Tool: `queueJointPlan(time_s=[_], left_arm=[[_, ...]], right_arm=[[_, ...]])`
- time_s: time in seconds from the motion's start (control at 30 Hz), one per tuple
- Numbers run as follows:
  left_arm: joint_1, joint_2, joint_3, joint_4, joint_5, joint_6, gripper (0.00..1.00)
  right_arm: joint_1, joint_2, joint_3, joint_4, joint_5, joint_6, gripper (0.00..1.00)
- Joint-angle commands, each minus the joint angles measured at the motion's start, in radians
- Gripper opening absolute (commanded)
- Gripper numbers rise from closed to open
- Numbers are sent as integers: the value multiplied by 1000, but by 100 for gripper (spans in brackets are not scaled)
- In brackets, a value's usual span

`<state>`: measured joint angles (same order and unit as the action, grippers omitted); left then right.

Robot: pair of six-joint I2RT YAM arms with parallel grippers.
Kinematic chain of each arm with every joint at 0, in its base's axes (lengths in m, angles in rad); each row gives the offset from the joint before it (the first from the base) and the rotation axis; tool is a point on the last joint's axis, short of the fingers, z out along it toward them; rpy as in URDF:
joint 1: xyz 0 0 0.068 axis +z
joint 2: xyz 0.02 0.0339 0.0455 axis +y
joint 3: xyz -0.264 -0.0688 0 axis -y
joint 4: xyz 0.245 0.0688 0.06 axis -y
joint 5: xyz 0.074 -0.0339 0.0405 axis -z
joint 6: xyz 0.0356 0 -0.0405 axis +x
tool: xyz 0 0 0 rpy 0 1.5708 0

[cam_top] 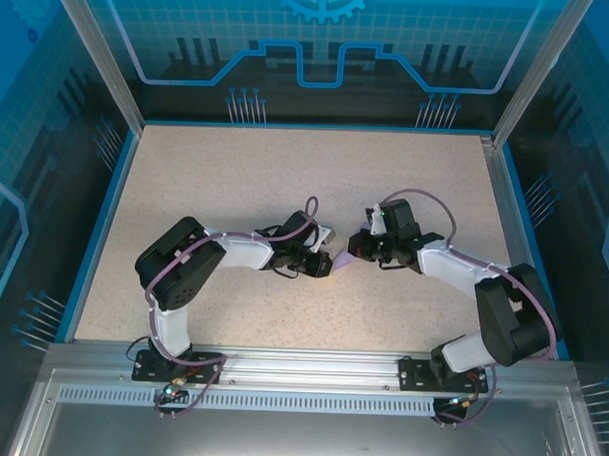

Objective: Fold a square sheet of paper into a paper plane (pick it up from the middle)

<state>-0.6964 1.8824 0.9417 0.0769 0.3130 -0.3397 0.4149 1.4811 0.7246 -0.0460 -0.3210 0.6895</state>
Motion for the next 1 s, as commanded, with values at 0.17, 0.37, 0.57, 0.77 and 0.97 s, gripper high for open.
queueJointPlan(time_s=[0.17,0.37,0.57,0.77,0.97], left_arm=[[4,66,-44,-110,-42,29,9],[3,68,-49,-105,-38,33,9],[5,72,-46,-116,-34,42,9],[4,74,-43,-129,-29,55,8],[6,76,-45,-156,-34,75,8]], right_arm=[[43,209,63,187,-23,102,4],[23,262,71,123,45,38,3],[-5,287,83,77,86,-23,2],[-50,348,100,72,71,-75,2],[-98,359,108,66,66,-100,2]])
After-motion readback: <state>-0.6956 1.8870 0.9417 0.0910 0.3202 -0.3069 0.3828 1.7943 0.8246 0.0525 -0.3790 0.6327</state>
